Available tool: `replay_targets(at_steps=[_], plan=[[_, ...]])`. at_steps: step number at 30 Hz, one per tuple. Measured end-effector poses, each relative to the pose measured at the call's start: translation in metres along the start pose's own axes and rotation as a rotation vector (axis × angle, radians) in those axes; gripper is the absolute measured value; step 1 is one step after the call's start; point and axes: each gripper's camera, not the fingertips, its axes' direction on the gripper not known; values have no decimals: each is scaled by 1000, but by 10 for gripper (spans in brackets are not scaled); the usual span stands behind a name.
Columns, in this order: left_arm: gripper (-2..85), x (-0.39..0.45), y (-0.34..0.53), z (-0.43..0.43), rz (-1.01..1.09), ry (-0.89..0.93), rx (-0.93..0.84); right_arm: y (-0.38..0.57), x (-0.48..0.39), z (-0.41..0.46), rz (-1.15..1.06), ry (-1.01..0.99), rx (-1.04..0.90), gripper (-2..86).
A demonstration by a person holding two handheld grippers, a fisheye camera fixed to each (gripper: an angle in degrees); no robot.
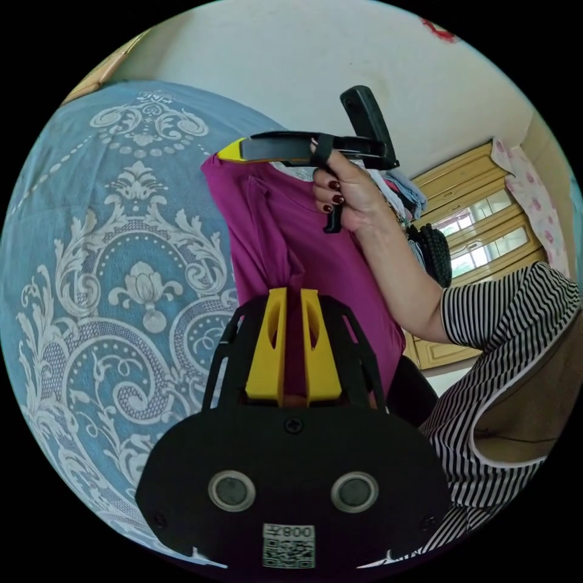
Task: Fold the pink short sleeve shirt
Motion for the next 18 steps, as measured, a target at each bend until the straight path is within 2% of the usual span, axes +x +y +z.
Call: replay_targets(at_steps=[6, 9, 14, 18], plan=[[57, 20, 5, -20, 21, -19, 41, 69, -42, -17, -80, -64, -92, 1], [60, 28, 8, -30, 27, 1, 57, 102, -45, -7, -63, 13, -195, 1], [59, 39, 10, -40, 17, 6, 40, 142, -50, -42, -53, -34, -128, 1], [55, 52, 11, -51, 9, -32, 25, 184, -65, -67, -99, -183, -113, 1]])
